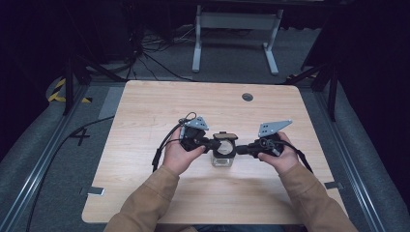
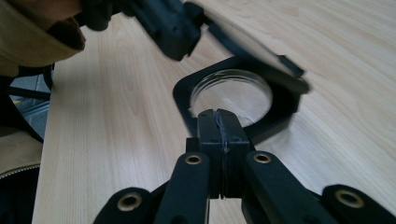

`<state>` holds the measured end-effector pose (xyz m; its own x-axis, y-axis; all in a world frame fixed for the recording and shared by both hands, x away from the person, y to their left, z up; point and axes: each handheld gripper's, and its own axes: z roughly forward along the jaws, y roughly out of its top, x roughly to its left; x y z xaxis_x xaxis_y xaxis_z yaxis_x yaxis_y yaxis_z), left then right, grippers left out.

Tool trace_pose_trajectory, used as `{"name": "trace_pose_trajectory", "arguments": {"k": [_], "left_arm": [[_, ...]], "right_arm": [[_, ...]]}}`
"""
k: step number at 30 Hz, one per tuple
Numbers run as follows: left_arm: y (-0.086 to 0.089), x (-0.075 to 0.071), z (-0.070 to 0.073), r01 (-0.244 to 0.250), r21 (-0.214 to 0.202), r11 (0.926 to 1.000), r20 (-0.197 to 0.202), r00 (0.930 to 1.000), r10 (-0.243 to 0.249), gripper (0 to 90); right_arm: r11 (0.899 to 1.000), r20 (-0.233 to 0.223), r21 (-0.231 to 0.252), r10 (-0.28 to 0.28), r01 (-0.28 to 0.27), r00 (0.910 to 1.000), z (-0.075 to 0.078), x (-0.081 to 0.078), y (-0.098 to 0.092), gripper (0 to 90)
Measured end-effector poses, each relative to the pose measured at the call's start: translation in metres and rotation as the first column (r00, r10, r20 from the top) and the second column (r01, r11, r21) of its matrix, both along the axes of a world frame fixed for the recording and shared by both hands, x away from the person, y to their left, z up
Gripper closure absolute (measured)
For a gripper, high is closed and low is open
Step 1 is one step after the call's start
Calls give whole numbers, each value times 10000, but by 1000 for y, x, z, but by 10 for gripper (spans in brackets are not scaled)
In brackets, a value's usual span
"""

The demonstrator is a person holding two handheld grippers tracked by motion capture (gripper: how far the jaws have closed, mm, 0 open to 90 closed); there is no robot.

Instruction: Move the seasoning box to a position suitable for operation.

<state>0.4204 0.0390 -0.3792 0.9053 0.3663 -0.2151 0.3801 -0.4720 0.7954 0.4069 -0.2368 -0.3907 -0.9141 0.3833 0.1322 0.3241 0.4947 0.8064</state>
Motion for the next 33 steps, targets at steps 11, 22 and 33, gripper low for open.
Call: {"name": "trace_pose_trajectory", "arguments": {"k": [11, 22, 33], "left_arm": [[-2, 9, 6, -454, -423, 9981, 73, 9989, 458, 849], [-1, 33, 16, -1517, -1071, 9826, 10, 9883, 1527, 864], [-5, 47, 16, -2159, -1020, 9711, -213, 9764, 2148, 883]], "right_arm": [[9999, 174, 9, -115, 115, 9998, -7, -5, 5, 900], [9998, 229, -39, -173, 174, 9996, -7, -6, 6, 900], [9997, 278, -142, -199, 203, 9994, -6, -7, 7, 900]]}}
